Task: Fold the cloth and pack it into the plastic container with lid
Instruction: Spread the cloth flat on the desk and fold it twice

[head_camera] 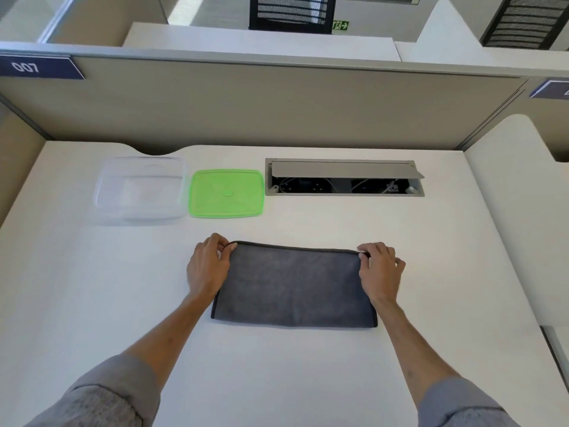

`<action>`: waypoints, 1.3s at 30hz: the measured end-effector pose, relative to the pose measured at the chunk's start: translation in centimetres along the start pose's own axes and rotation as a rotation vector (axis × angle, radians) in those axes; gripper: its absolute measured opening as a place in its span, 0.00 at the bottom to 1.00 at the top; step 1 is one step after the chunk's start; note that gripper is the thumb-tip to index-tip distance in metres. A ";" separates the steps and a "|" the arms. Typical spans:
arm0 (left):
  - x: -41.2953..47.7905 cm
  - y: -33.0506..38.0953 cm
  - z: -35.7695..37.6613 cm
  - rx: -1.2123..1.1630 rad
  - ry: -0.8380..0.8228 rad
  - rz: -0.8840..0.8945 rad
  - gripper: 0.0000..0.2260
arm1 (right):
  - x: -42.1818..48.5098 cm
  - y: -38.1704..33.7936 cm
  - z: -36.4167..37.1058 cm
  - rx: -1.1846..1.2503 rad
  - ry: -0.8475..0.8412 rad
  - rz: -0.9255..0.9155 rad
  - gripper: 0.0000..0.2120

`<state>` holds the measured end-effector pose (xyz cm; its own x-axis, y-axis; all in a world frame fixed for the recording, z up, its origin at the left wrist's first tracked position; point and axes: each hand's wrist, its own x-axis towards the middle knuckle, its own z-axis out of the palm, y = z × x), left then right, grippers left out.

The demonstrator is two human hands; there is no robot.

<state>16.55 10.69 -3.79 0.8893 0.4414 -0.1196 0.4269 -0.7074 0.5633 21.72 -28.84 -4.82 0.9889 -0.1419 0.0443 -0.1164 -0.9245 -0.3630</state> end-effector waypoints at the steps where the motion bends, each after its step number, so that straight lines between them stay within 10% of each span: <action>1: -0.3 -0.1 0.1 0.013 0.019 0.021 0.07 | -0.2 -0.1 0.0 -0.008 0.020 0.014 0.12; 19: -12.9 -5.6 4.8 0.373 0.026 0.418 0.29 | -14.3 -1.0 2.6 -0.227 -0.150 -0.164 0.31; 26: -13.1 -5.0 4.4 0.373 0.053 0.417 0.30 | -14.6 -2.0 -0.5 -0.023 0.011 0.262 0.35; 39: -16.5 -2.5 6.8 0.358 -0.185 1.007 0.25 | -12.3 -1.1 -3.0 0.409 -0.176 0.715 0.20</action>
<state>1.91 1.37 -8.76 0.8564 -0.5007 0.1257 -0.5163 -0.8318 0.2041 9.39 -27.17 -2.14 0.6937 -0.5562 -0.4577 -0.7110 -0.4271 -0.5586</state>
